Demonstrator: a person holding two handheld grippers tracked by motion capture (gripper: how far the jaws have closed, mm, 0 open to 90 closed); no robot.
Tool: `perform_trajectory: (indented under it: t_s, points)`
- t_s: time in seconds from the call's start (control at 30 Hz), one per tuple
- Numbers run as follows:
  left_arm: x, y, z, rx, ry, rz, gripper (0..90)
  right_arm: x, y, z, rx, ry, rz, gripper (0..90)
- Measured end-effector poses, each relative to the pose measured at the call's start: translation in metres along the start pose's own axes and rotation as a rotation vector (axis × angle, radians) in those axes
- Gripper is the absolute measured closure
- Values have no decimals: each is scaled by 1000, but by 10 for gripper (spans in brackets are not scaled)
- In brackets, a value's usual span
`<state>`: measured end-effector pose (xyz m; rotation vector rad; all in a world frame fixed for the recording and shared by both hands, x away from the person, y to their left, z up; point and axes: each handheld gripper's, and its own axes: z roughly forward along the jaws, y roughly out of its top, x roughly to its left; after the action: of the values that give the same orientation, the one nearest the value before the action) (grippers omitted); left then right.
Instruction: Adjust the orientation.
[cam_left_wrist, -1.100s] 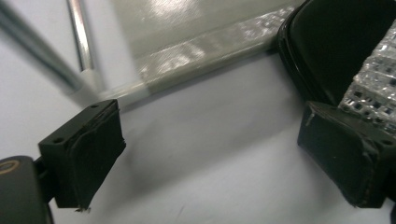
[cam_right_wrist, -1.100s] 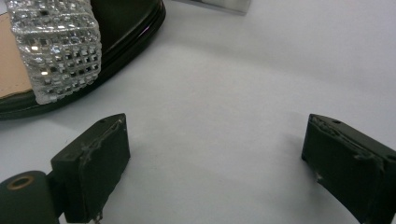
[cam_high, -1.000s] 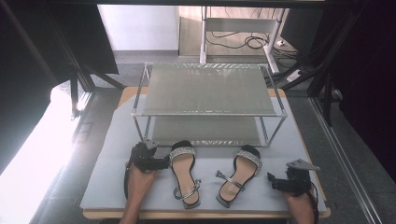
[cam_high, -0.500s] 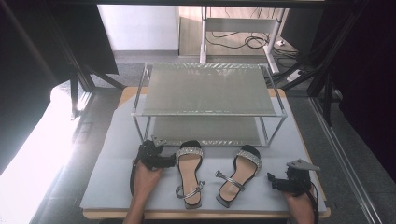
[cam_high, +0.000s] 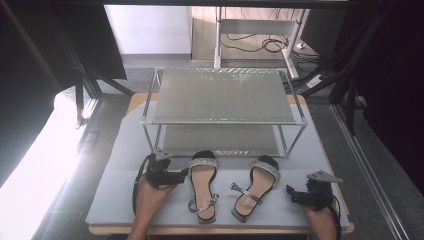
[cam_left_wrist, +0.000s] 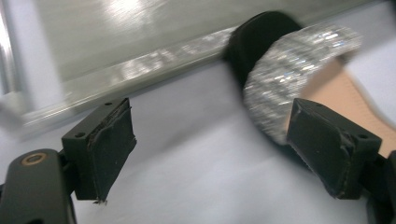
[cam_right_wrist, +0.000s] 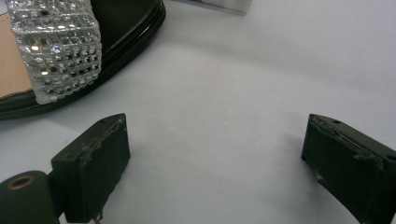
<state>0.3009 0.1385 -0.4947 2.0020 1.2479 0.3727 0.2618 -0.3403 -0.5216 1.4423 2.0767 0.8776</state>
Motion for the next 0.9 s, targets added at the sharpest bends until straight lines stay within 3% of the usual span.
perform_trajectory:
  t_s: [0.2, 0.37, 0.5, 0.57, 0.67, 0.8, 0.9]
  points:
    - [-7, 4, 19, 13, -69, -23, 290, 0, 0, 0, 0, 0, 0, 71]
    - [-8, 3, 32, 4, -133, -85, 428, 0, 0, 0, 0, 0, 0, 71]
    - [-8, 3, 39, -9, -163, -129, 447, 0, 0, 0, 0, 0, 0, 71]
    - [-7, 1, 42, -17, -198, -165, 462, 0, 0, 0, 0, 1, 0, 71]
    - [-5, 0, 43, -30, -205, -200, 520, 0, 0, 0, 0, 0, 1, 71]
    - [4, -3, 43, -35, -246, -262, 598, 0, 0, 0, 0, 0, 0, 71]
    - [6, -2, 42, -28, -254, -275, 629, 0, 0, 0, 0, 0, 0, 71]
